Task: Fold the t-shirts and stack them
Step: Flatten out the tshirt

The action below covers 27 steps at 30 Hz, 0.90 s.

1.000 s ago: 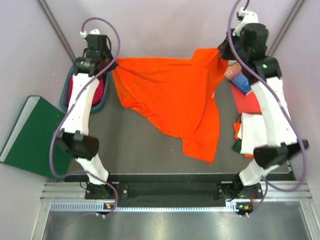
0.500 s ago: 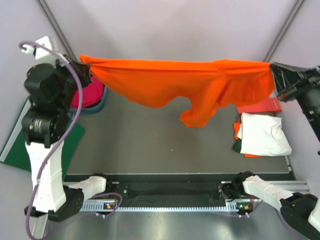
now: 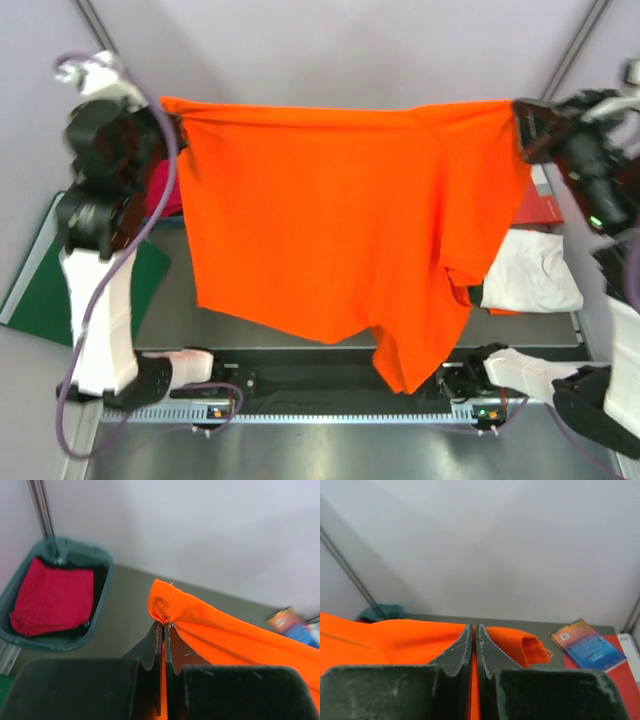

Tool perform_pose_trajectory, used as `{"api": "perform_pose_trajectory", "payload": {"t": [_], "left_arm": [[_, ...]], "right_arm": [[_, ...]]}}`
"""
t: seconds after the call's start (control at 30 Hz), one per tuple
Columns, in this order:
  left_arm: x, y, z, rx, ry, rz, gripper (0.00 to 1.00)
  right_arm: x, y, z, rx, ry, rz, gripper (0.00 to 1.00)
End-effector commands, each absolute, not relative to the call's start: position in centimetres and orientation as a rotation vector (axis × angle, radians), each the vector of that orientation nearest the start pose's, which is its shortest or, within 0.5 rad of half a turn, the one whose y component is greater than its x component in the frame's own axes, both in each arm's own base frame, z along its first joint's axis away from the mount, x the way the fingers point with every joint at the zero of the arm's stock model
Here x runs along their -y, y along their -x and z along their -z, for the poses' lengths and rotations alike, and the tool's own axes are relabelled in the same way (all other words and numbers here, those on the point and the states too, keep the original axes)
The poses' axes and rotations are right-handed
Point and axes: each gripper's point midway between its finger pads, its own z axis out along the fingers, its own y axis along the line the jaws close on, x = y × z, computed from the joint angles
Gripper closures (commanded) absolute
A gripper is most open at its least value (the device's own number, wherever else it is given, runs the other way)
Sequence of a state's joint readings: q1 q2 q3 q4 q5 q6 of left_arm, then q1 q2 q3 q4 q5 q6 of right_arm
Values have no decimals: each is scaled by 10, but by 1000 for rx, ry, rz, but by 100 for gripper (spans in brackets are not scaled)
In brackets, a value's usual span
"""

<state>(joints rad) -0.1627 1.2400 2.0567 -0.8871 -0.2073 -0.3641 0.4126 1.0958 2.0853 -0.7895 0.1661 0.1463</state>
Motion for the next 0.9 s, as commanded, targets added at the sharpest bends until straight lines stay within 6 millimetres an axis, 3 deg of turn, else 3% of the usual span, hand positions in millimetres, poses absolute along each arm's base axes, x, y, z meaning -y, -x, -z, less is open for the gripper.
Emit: {"api": "perform_pose_trajectory", "payload": {"t": [0.0, 0.1, 0.13, 0.17, 0.2, 0.23, 0.27, 0.3, 0.33, 0.37, 0.43, 0.47, 0.5, 0.57, 0.6, 0.73, 0.87], "left_arm": [[28, -396, -410, -1918, 362, 73, 100], [37, -436, -314, -2131, 351, 51, 100], [40, -445, -295, -2171, 351, 56, 100], [42, -459, -258, -2249, 349, 39, 100], [42, -467, -242, -2280, 352, 26, 100], [40, -474, -227, -2309, 365, 3, 100], [39, -486, -193, -2371, 361, -25, 100], [38, -495, -188, -2372, 370, -36, 100], [36, -502, -178, -2383, 378, -45, 100], [32, -511, -153, -2421, 393, -77, 100], [27, -528, -151, -2407, 419, -74, 100], [24, -534, -134, -2430, 449, -83, 100], [24, -545, -144, -2406, 456, -58, 100], [19, -556, -135, -2403, 487, -62, 100], [17, -563, -148, -2372, 494, -55, 100], [11, -578, -166, -2306, 523, -37, 100], [9, -576, -178, -2292, 524, -34, 100]], "right_arm": [[-89, -317, -543, -1479, 25, -184, 100], [-112, -376, -468, -1612, 69, -133, 100], [-124, -403, -426, -1679, 93, -122, 100], [-127, -418, -403, -1717, 104, -115, 100], [-132, -431, -381, -1754, 115, -109, 100], [-137, -457, -341, -1819, 127, -97, 100], [-140, -471, -320, -1856, 140, -91, 100], [-142, -483, -302, -1888, 145, -76, 100], [-146, -507, -271, -1935, 150, -56, 100], [-147, -518, -259, -1954, 153, -39, 100], [-151, -548, -231, -1992, 155, 11, 100], [-150, -557, -224, -2003, 146, 33, 100], [-149, -564, -215, -2023, 143, 55, 100], [-146, -587, -208, -2030, 109, 83, 100], [-143, -589, -205, -2048, 92, 92, 100], [-129, -606, -222, -2006, 24, 97, 100], [-123, -602, -235, -1989, 27, 95, 100]]}}
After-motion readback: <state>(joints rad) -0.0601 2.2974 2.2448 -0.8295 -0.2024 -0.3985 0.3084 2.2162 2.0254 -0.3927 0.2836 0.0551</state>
